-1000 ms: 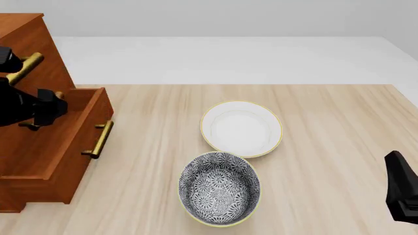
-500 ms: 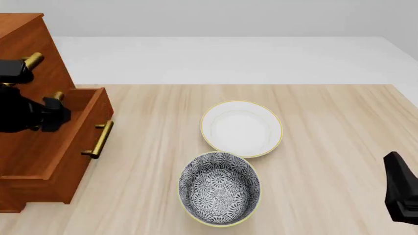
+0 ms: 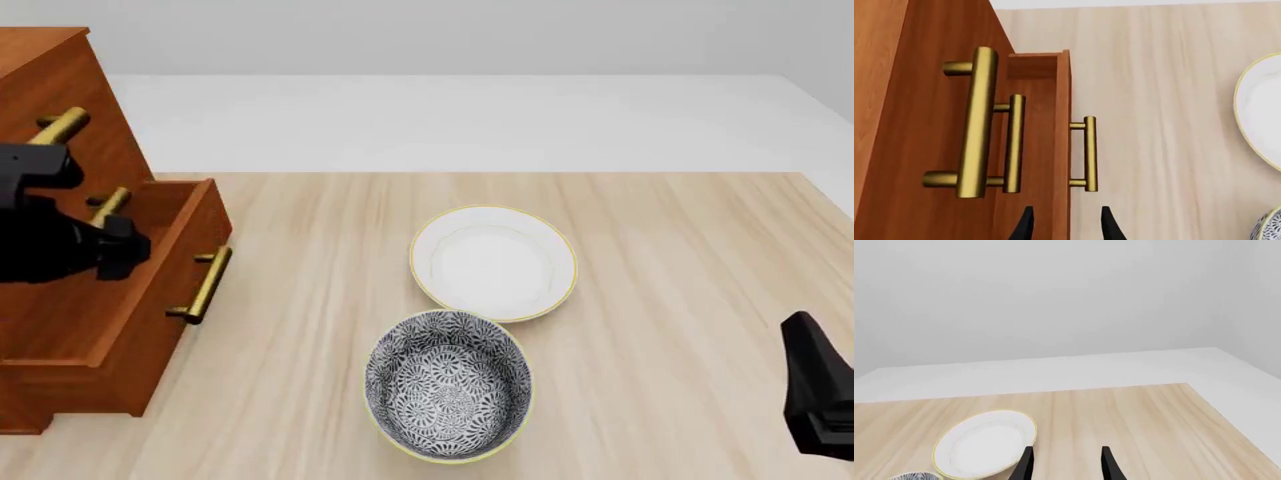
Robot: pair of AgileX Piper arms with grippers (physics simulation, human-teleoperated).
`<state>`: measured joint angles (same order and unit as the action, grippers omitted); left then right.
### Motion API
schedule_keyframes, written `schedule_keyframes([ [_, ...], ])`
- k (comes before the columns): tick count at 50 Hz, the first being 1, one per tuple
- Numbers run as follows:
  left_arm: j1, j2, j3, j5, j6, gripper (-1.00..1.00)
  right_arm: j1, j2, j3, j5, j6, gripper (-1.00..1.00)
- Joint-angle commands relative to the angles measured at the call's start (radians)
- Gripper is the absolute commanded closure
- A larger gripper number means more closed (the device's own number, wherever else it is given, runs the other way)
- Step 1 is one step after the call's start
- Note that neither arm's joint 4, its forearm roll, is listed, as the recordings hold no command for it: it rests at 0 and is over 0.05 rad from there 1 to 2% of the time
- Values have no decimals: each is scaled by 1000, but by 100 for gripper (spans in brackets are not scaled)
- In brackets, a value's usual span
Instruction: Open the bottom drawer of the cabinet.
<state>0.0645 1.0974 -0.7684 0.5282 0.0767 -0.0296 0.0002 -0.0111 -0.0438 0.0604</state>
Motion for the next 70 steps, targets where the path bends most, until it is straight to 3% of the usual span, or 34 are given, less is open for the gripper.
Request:
schedule_keyframes([
  [1, 0, 18, 22, -26, -6, -100, 1, 0, 3, -1, -3, -100],
  [70, 4, 107, 115, -143, -16, -100, 0, 0, 0, 4, -8, -100],
])
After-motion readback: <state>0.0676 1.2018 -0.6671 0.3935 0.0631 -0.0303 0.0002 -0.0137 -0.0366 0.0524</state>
